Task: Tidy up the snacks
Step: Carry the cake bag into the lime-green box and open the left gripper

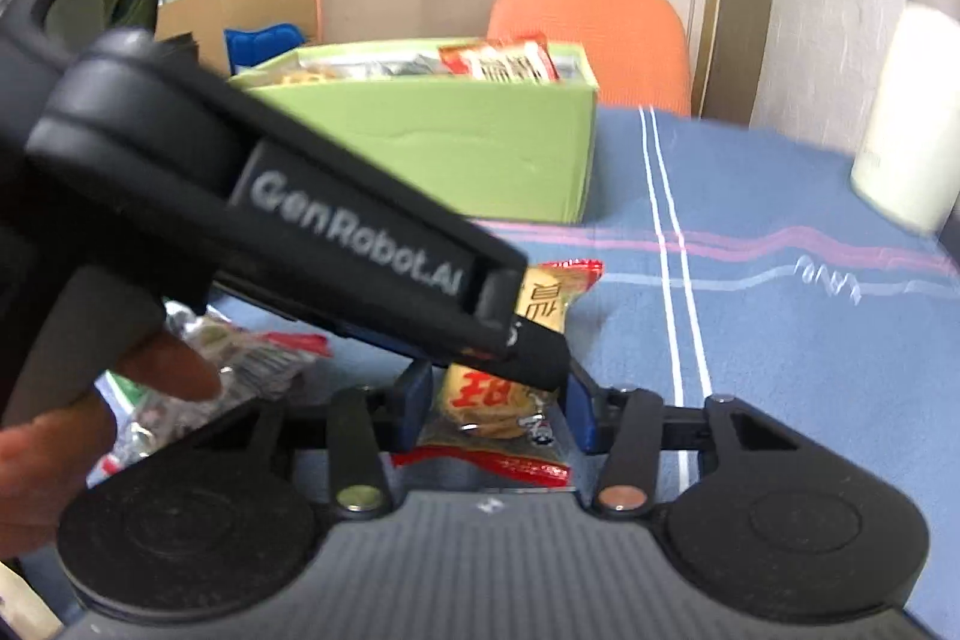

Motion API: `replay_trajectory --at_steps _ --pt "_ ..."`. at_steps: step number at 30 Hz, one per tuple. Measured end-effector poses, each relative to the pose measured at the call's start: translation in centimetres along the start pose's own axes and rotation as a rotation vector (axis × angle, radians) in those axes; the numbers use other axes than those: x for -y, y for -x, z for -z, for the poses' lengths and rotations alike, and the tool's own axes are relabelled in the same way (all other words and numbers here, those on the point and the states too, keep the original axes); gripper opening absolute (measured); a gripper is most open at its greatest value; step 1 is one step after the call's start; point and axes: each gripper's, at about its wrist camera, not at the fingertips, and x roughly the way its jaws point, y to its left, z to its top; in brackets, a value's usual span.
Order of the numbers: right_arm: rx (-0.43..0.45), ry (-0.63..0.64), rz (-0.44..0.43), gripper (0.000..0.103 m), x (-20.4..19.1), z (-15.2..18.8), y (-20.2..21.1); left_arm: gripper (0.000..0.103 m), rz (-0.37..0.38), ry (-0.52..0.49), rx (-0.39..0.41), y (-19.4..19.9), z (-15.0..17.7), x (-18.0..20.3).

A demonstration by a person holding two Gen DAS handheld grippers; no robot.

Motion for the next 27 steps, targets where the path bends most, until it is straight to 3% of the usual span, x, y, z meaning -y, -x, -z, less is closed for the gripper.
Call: replay_trajectory --at_steps 4,7,12,16,19,23,27 --pt "0.087 0.058 -0.009 0.054 -1.7 -2.8 1.4 0.025 0.03 0.038 0.103 3.6 -1.6 -0.3" --pt "0.147 0.11 -0.037 0.058 -3.0 -7.6 -0.2 0.023 0.023 0.038 0.186 6.4 -4.6 -1.3" --pt "0.191 0.132 -0.123 0.061 -4.5 -14.7 -5.3 0.023 -0.072 0.033 0.282 8.8 -11.4 -3.7" --pt "0.155 0.1 -0.203 0.061 -4.8 -18.3 -10.3 0.023 -0.142 0.057 0.277 8.2 -15.2 -7.0" --pt "0.108 0.066 -0.244 0.061 -4.9 -18.6 -13.9 0.022 -0.184 0.085 0.238 6.2 -16.8 -9.4" --pt "0.07 0.047 -0.261 0.062 -4.4 -18.4 -16.8 0.022 -0.223 0.083 0.189 3.4 -17.1 -11.3" --pt "0.085 0.068 -0.25 0.062 -4.1 -18.8 -17.8 0.024 -0.193 0.091 0.208 3.0 -16.5 -12.3"
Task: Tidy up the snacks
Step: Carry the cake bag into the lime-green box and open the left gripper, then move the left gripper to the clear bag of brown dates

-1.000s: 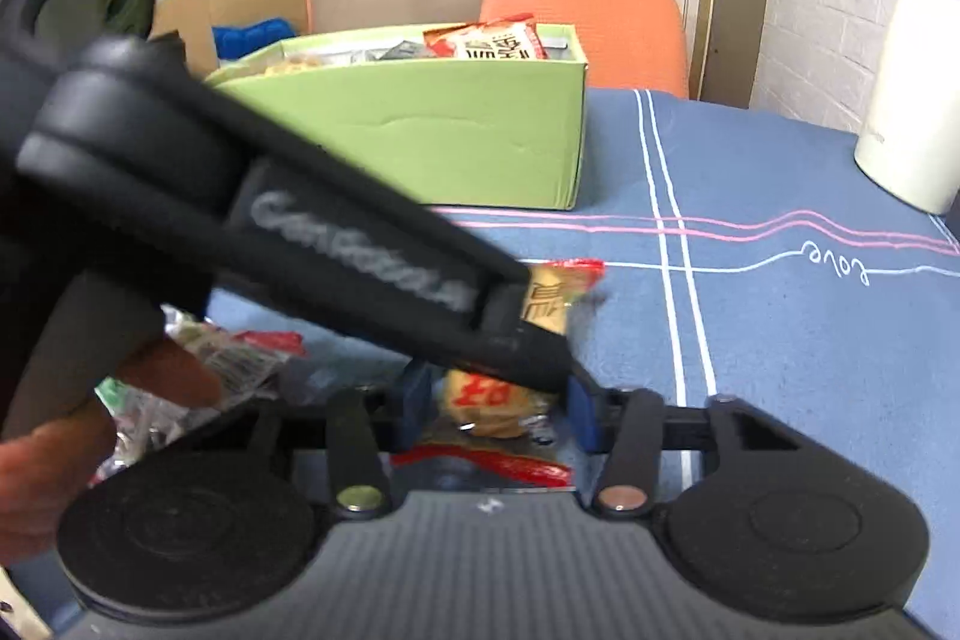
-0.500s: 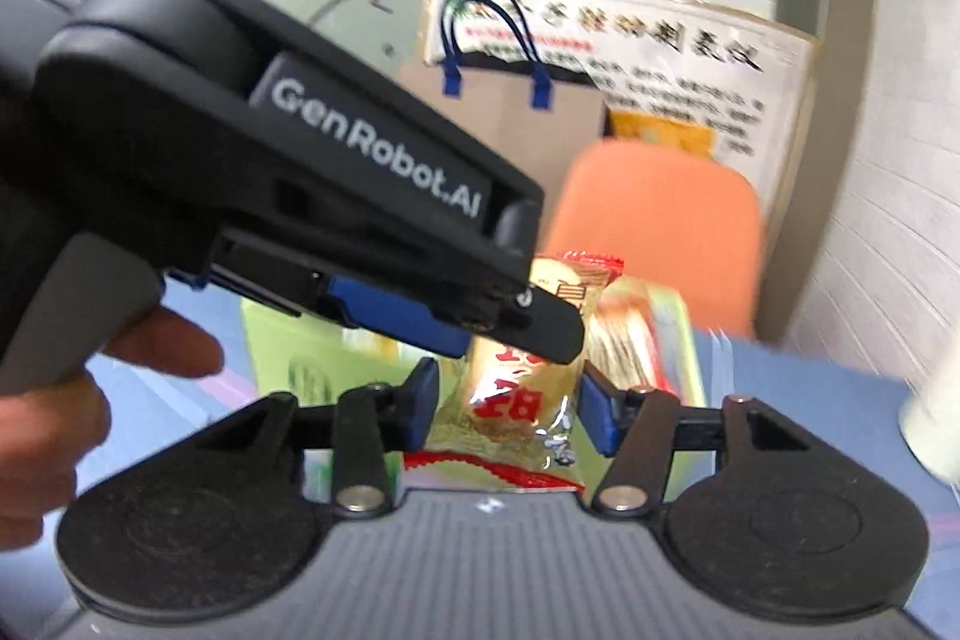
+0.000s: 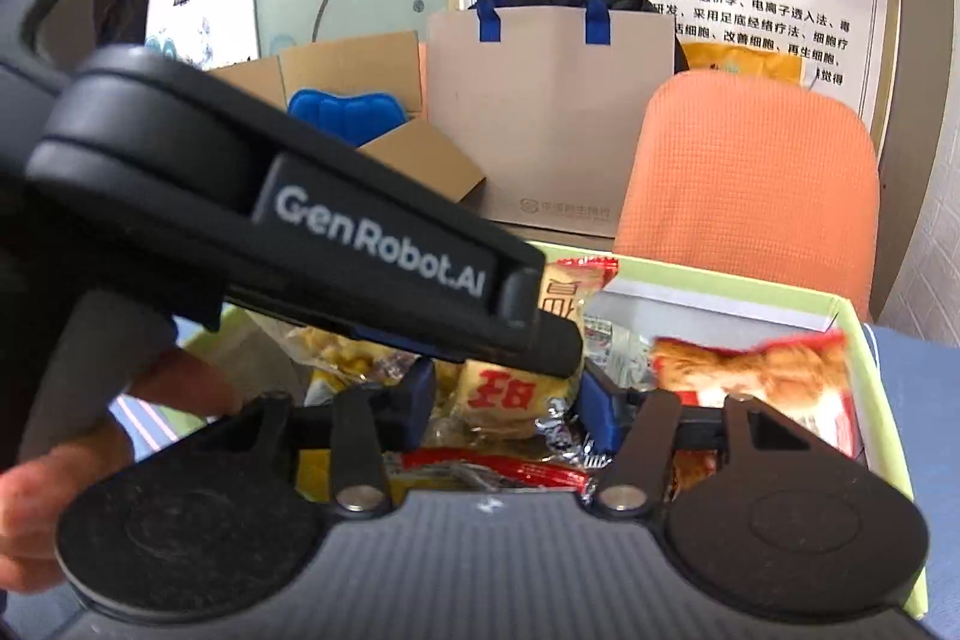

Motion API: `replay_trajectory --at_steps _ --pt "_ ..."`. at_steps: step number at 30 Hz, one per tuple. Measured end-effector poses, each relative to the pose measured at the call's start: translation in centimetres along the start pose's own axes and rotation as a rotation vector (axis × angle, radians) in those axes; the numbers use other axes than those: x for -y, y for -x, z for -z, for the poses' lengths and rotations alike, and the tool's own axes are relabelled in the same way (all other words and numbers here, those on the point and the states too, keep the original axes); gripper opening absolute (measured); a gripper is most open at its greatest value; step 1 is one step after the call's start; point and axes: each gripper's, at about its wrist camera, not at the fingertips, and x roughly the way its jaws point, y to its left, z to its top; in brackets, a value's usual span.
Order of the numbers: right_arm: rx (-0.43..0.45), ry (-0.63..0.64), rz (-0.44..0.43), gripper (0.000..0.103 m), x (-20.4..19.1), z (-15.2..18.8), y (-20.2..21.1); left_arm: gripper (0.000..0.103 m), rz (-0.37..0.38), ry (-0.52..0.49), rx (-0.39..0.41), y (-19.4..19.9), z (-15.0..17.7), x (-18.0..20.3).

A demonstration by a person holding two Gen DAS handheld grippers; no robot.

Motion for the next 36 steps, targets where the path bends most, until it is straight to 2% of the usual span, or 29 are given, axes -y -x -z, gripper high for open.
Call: replay_trajectory --at_steps 2,4,6,10,13,18,20,22,24,27,29,32,36 --pt "0.012 0.003 0.004 0.067 0.0 -0.1 -0.2 0.037 0.033 0.018 0.016 0.6 0.1 -0.4" --pt "0.039 -0.011 0.007 0.083 -1.1 0.0 1.3 0.061 0.059 0.025 0.063 1.8 0.0 -0.4" --pt "0.096 -0.006 0.052 0.094 -0.9 0.3 3.2 0.068 0.047 0.013 0.128 3.7 -0.2 0.0" --pt "0.179 0.024 0.09 0.093 -1.6 0.5 8.5 0.07 0.057 0.01 0.185 7.6 0.5 0.6" --pt "0.179 0.046 0.092 0.093 -2.6 2.6 11.7 0.076 0.074 -0.001 0.202 10.3 2.7 1.1" --pt "0.028 0.011 0.017 0.093 -4.8 10.1 15.6 0.076 0.098 0.025 0.157 13.5 9.9 0.0" --pt "-0.027 0.0 0.03 0.093 -6.0 13.0 16.0 0.075 0.1 0.06 0.098 14.0 13.2 -0.8" --pt "-0.029 -0.024 0.07 0.093 -7.2 15.1 17.1 0.071 0.111 0.094 0.048 14.5 16.0 -1.2" --pt "-0.023 -0.073 0.059 0.093 -8.0 16.4 18.1 0.069 0.154 0.117 0.012 14.9 17.9 -1.2" --pt "-0.037 -0.105 0.012 0.093 -9.4 17.2 17.9 0.067 0.243 0.122 -0.03 14.6 18.6 -0.4" --pt "-0.045 -0.111 0.008 0.093 -10.0 17.4 17.8 0.066 0.238 0.115 -0.063 13.8 18.5 0.3" --pt "-0.054 -0.111 -0.001 0.093 -11.0 18.8 18.6 0.065 0.182 0.104 -0.112 12.3 18.7 0.9" --pt "-0.069 -0.088 -0.004 0.093 -11.6 19.1 18.8 0.057 0.191 0.119 -0.163 10.9 19.5 0.9"
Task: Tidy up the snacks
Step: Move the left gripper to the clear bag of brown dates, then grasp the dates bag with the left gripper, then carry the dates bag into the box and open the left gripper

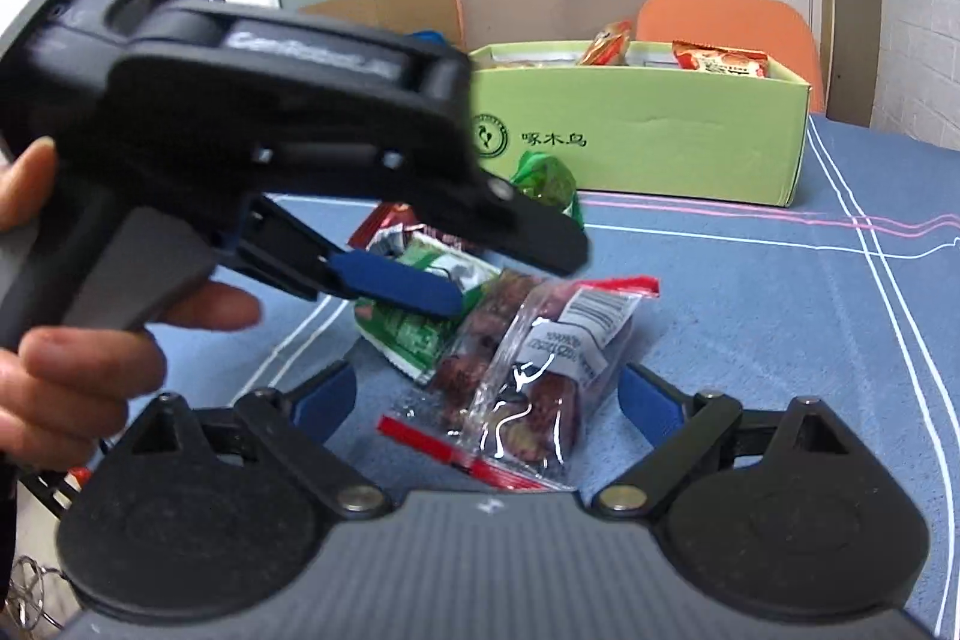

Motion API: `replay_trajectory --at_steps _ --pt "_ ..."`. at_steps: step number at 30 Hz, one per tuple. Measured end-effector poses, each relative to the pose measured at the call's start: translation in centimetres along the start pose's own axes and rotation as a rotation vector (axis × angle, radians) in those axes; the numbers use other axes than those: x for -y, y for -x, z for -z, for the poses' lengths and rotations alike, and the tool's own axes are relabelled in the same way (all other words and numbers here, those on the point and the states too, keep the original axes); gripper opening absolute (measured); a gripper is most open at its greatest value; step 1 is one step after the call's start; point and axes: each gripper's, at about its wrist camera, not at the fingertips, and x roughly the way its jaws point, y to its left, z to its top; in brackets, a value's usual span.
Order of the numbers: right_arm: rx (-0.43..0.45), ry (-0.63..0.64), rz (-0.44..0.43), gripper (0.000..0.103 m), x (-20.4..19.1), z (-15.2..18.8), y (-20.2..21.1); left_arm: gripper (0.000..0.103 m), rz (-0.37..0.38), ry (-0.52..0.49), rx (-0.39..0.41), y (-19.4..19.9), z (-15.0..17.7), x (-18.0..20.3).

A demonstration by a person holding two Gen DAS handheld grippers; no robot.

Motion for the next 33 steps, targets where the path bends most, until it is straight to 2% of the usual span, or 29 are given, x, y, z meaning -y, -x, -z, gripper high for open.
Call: replay_trajectory --at_steps 1,2,9,11,13,17,23,24,25,26,27,28,29,33 --pt "-0.005 0.001 -0.001 0.093 0.0 0.0 -0.1 0.05 0.005 0.008 -0.014 -0.4 0.0 -0.1" --pt "-0.005 0.003 0.003 0.093 0.0 0.0 0.0 0.048 0.006 0.01 -0.023 -0.6 0.2 0.0" --pt "0.005 -0.022 0.061 0.093 1.3 0.7 1.0 0.048 0.025 -0.037 -0.065 -2.0 1.3 1.8" --pt "0.005 -0.026 0.086 0.093 1.8 0.9 1.2 0.051 -0.008 -0.039 -0.043 -1.9 1.3 1.9" --pt "0.008 -0.037 0.091 0.093 2.2 1.0 1.1 0.06 -0.035 -0.037 -0.021 -1.6 1.3 1.8" --pt "0.014 -0.033 0.06 0.093 1.9 0.9 0.7 0.063 -0.02 -0.038 -0.02 -1.4 1.5 2.1" --pt "0.013 -0.025 0.089 0.093 2.1 1.3 0.2 0.063 -0.056 -0.093 -0.023 -2.2 2.4 3.1" --pt "0.017 -0.025 0.087 0.094 2.2 1.4 0.2 0.058 -0.06 -0.1 -0.023 -2.3 2.4 3.3" --pt "0.021 -0.021 0.088 0.094 2.1 1.4 0.1 0.044 -0.059 -0.105 -0.029 -2.5 2.5 3.4" --pt "0.023 -0.012 0.087 0.092 2.0 1.5 0.1 0.039 -0.057 -0.106 -0.034 -2.7 2.5 3.5" --pt "0.023 0.002 0.11 0.086 1.8 1.5 0.1 0.023 -0.057 -0.101 -0.044 -2.9 2.6 3.6" --pt "0.021 0.018 0.128 0.077 1.6 1.3 0.3 0.019 -0.073 -0.105 -0.032 -2.8 2.6 3.7" --pt "0.022 0.013 0.123 0.076 1.7 1.1 0.5 0.019 -0.082 -0.111 -0.016 -2.6 2.6 3.8" --pt "0.067 0.032 0.139 0.076 1.5 -0.6 1.4 0.019 -0.033 -0.103 0.026 -1.2 1.3 4.2"
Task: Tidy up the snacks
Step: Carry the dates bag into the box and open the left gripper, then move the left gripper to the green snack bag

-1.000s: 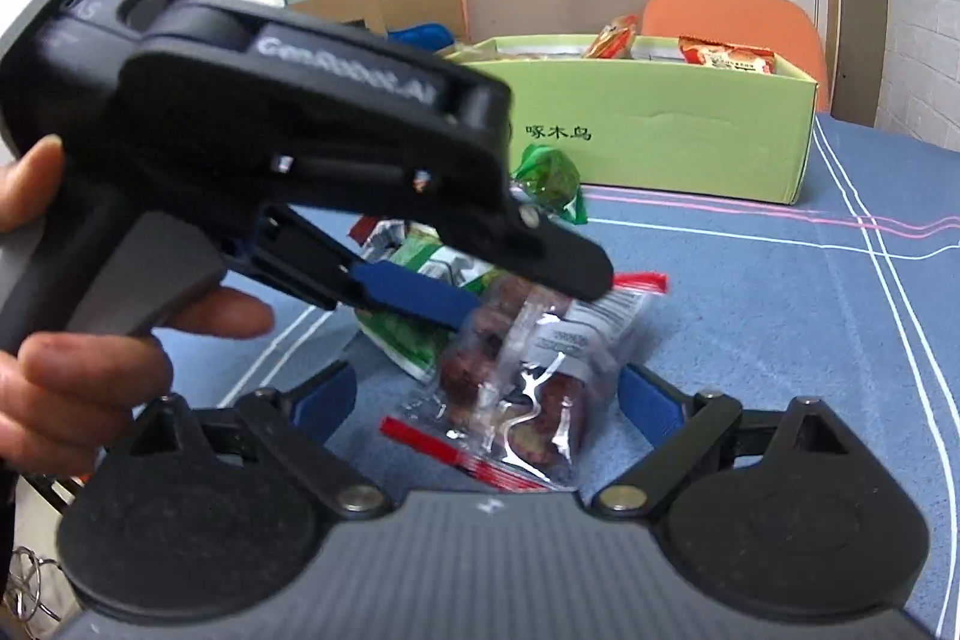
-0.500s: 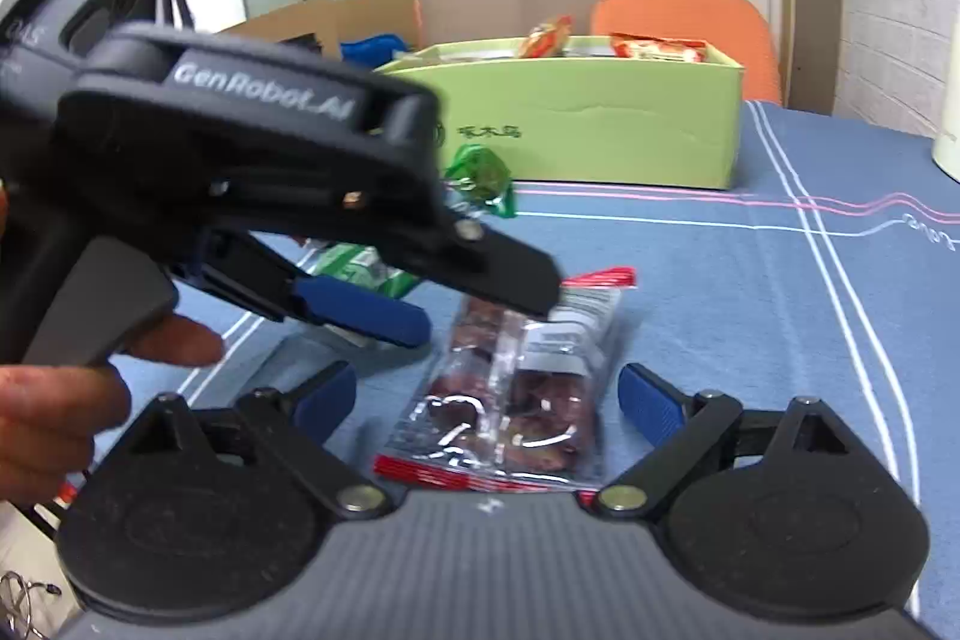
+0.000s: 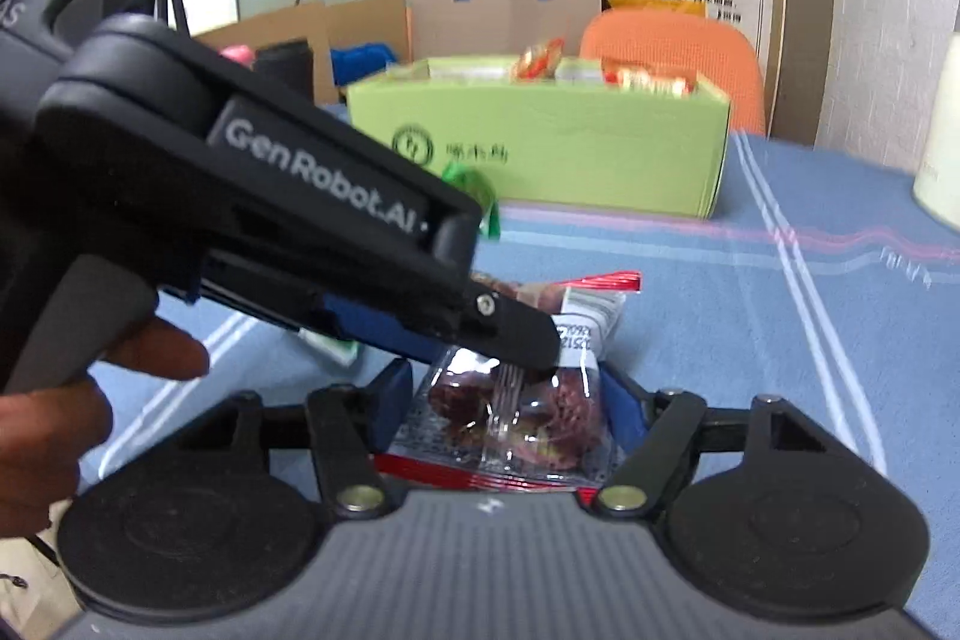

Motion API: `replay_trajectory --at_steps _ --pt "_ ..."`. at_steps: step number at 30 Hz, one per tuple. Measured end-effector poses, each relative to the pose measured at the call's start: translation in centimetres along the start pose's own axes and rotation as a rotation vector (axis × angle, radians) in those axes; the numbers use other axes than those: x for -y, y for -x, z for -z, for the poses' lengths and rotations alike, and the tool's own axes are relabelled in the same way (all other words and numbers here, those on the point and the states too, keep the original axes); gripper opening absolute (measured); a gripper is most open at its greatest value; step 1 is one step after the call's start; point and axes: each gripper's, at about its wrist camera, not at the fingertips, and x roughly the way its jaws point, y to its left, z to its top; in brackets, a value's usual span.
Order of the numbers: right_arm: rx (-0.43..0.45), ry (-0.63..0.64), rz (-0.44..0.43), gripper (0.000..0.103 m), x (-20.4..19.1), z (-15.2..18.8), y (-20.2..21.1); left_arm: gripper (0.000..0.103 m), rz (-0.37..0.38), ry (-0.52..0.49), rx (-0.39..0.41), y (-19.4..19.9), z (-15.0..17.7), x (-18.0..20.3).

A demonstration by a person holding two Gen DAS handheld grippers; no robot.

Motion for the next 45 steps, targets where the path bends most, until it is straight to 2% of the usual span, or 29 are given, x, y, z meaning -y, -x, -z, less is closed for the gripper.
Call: replay_trajectory --at_steps 4,8,14,18,22,24,26,30,34,36,38,41,45 --pt "0.061 0.06 0.003 0.078 -0.6 -3.4 -0.5 0.019 0.015 -0.01 0.084 2.0 -2.8 0.1" --pt "0.128 0.144 -0.016 0.078 -1.2 -8.0 -2.6 0.021 0.007 -0.006 0.181 3.9 -7.0 -0.8" --pt "0.182 0.211 -0.086 0.08 -1.8 -15.2 -8.9 0.023 -0.089 -0.024 0.301 5.3 -14.8 -3.4" --pt "0.133 0.204 -0.144 0.08 -1.9 -18.5 -14.5 0.025 -0.177 -0.02 0.295 4.0 -19.3 -6.3" --pt "0.009 0.166 -0.208 0.081 -1.1 -20.1 -20.3 0.029 -0.231 0.021 0.207 0.7 -22.6 -9.9" --pt "-0.036 0.1 -0.247 0.085 -0.2 -19.9 -22.0 0.031 -0.245 0.034 0.176 -1.0 -23.2 -11.5" --pt "-0.038 0.12 -0.234 0.09 0.0 -19.7 -21.9 0.036 -0.226 0.028 0.187 -1.6 -23.1 -12.3" --pt "0.021 0.099 -0.231 0.094 1.1 -19.3 -18.6 0.061 -0.173 0.04 0.268 0.4 -21.4 -11.9" --pt "0.114 0.096 -0.202 0.095 2.0 -18.0 -13.3 0.068 -0.188 0.017 0.35 3.9 -19.0 -10.2" --pt "0.128 0.111 -0.205 0.095 1.9 -16.3 -10.7 0.071 -0.184 0.007 0.365 5.3 -17.3 -9.4" --pt "0.118 0.119 -0.203 0.095 1.8 -14.7 -9.3 0.073 -0.183 0.007 0.37 6.4 -15.1 -8.8" --pt "0.053 0.126 -0.22 0.095 0.8 -11.4 -8.0 0.074 -0.177 0.021 0.345 7.1 -11.2 -8.7" --pt "-0.047 0.129 -0.26 0.095 -1.1 -6.9 -7.8 0.073 -0.183 0.105 0.316 7.4 -6.0 -9.3"
